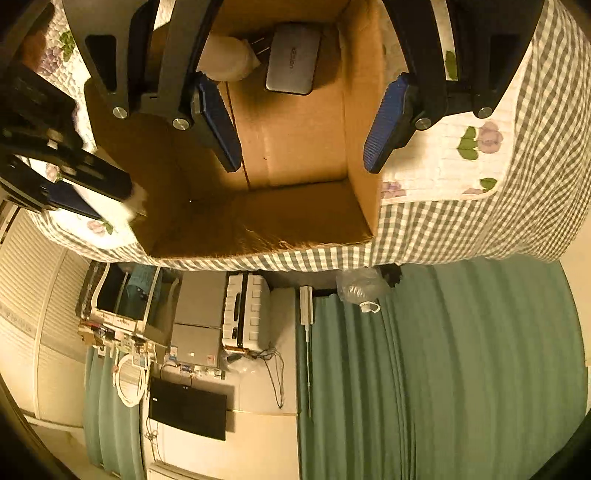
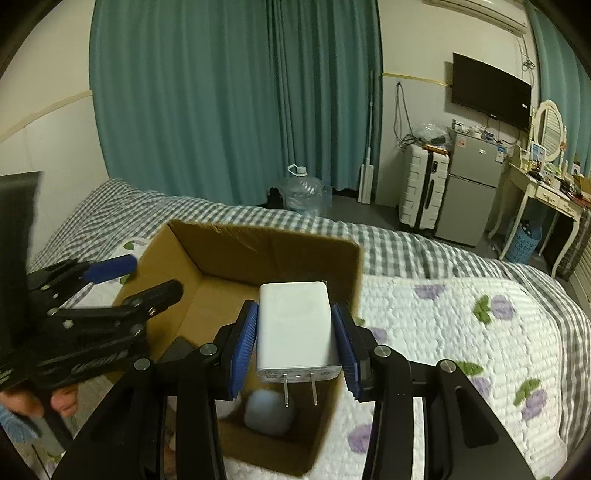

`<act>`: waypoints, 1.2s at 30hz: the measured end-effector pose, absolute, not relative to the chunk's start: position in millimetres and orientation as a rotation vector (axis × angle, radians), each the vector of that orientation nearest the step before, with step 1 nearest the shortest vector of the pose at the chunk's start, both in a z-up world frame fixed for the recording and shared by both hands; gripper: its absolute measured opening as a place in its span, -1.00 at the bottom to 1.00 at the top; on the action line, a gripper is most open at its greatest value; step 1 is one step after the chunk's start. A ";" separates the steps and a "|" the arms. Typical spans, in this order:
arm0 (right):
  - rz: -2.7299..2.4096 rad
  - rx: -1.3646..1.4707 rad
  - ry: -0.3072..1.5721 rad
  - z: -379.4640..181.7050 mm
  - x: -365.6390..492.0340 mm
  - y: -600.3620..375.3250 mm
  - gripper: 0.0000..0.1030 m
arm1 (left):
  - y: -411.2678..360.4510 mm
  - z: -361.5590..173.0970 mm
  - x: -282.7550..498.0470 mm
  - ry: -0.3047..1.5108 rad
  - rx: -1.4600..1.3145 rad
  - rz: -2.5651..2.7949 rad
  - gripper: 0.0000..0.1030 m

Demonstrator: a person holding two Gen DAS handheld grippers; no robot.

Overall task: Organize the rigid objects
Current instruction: 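Carry the power bank and charger over the box and release both, then grasp the black TV remote with the right tool while the left grasps the red-capped tube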

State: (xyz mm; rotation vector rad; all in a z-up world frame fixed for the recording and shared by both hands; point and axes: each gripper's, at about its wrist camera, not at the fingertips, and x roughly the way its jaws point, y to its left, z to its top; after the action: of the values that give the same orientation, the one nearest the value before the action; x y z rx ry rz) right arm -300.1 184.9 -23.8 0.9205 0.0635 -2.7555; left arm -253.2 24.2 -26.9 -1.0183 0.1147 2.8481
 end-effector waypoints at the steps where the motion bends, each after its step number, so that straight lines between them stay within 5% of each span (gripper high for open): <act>1: -2.752 0.920 0.066 -24.7 -304.5 181.9 -0.20 | 21.4 -25.1 -251.0 0.112 -1.013 2.850 0.39; 3: -2.748 0.925 0.060 -27.3 -311.0 177.6 -0.19 | 18.4 -21.0 -244.9 0.109 -1.004 2.855 0.39; 5: -2.780 0.908 0.064 -26.1 -305.3 176.0 0.48 | 16.5 -16.8 -238.4 0.106 -0.995 2.859 0.39; 7: -2.786 0.871 0.053 -19.3 -292.7 178.0 0.61 | 14.3 -11.7 -228.2 0.113 -0.991 2.865 0.39; 17: -2.719 0.879 0.234 1.6 -199.2 160.5 0.61 | -21.6 3.3 -144.4 0.144 -1.025 2.901 0.39; 28: -2.420 1.100 0.463 -95.8 -137.8 96.0 0.61 | -44.4 -68.3 -66.2 0.154 -1.216 2.912 0.39; 36: -2.317 1.194 0.605 -141.7 -144.5 69.4 0.34 | -58.5 -103.8 -68.5 0.114 -1.311 2.888 0.39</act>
State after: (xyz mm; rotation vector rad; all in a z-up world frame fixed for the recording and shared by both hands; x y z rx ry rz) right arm -144.5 69.4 -141.7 1.1941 0.6052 -2.3168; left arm -68.5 -58.5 -103.8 -1.3105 0.1141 2.8876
